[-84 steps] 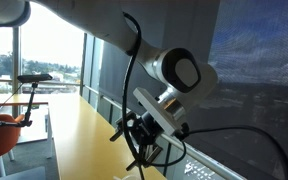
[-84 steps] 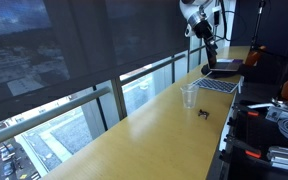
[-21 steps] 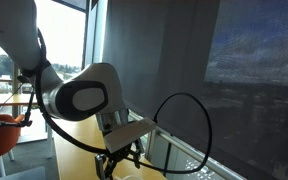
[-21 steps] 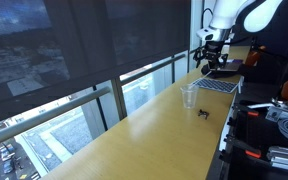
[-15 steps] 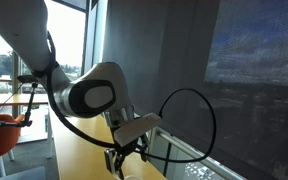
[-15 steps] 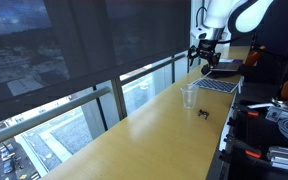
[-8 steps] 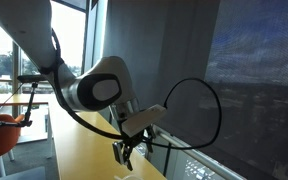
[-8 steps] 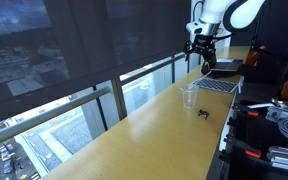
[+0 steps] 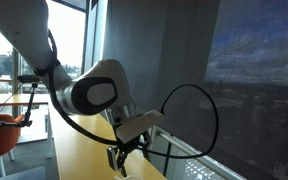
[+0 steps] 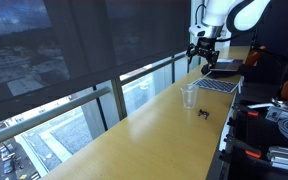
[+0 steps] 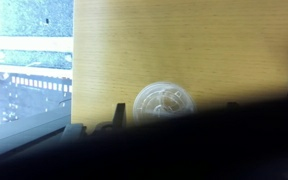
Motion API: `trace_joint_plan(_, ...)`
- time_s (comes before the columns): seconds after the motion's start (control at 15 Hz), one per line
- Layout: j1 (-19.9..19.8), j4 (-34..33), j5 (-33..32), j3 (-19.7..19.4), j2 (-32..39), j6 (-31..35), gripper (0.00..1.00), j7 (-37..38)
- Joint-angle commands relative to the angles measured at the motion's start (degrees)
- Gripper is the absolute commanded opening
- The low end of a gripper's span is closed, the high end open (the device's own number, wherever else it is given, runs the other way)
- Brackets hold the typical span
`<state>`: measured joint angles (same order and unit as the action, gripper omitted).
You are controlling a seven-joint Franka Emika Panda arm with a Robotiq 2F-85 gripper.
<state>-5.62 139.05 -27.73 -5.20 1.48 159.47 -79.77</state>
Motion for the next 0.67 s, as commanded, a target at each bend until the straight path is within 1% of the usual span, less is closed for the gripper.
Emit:
trace_joint_plan(0.0,-0.09,1.63,-2.78,-0.49,-1.25,-0.64,1.00,2.06)
trace_joint_plan(0.6,0.60,2.99,-6.41,-0.05,-0.36,-0.89,1.00,6.21)
